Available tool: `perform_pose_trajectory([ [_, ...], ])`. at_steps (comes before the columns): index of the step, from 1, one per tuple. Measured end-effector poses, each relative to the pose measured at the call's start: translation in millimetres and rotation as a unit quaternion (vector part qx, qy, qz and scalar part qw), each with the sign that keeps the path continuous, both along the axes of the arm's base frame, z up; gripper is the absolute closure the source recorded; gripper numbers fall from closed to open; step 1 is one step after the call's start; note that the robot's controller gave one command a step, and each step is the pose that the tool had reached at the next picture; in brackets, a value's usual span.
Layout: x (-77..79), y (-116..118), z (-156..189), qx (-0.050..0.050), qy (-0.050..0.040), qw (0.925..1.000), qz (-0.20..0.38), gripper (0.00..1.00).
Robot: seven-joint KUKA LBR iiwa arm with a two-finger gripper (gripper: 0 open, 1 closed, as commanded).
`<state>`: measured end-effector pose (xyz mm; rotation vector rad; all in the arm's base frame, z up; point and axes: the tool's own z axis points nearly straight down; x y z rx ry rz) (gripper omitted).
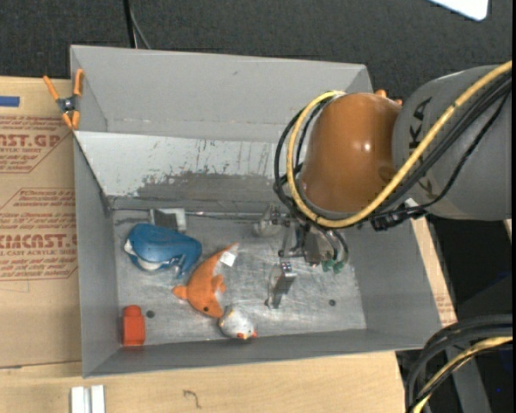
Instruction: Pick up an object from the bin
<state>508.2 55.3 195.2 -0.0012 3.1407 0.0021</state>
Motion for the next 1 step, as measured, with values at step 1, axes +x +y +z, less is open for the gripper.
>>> perform_pose_trajectory([
  [1,0.0,0.0,0.0,0.000,0.0000,1.0000,0.000,0.00],
])
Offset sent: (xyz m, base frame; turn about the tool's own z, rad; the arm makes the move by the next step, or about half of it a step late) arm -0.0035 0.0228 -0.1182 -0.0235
